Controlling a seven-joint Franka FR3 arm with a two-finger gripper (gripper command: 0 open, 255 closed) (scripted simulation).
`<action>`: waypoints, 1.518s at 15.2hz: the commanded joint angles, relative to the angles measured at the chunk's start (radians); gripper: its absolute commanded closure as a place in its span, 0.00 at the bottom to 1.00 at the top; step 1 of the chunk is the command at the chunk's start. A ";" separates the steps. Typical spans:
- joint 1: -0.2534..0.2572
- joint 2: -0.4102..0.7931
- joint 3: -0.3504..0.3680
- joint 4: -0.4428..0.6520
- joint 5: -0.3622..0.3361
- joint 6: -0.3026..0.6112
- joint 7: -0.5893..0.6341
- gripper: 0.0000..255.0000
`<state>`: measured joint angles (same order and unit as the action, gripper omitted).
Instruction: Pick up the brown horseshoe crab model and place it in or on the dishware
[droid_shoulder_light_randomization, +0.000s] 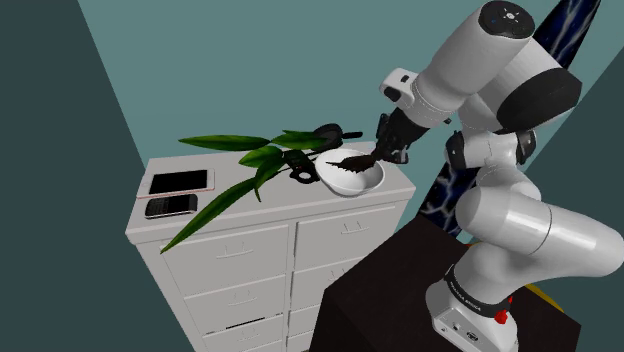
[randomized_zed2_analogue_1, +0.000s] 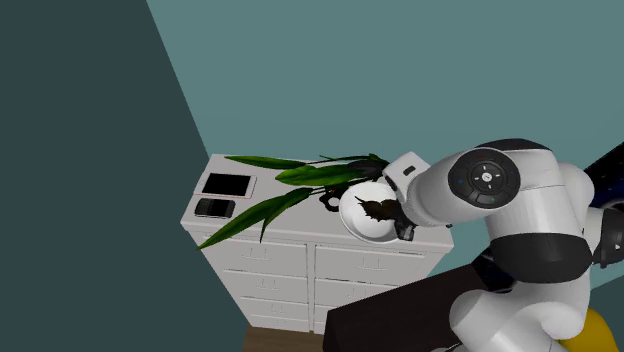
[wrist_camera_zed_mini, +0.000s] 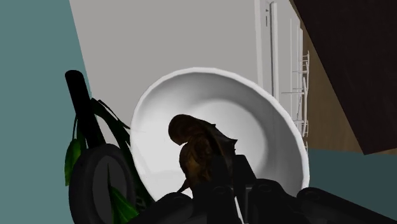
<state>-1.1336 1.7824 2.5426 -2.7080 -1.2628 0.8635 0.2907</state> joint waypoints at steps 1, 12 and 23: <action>-0.052 0.001 -0.029 -0.032 -0.009 0.044 -0.015 1.00; -0.076 0.001 -0.044 -0.047 -0.015 0.065 -0.022 0.00; -0.019 -0.118 0.076 0.047 0.128 0.050 0.035 0.00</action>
<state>-1.1548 1.6689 2.6172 -2.6636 -1.1383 0.9130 0.3229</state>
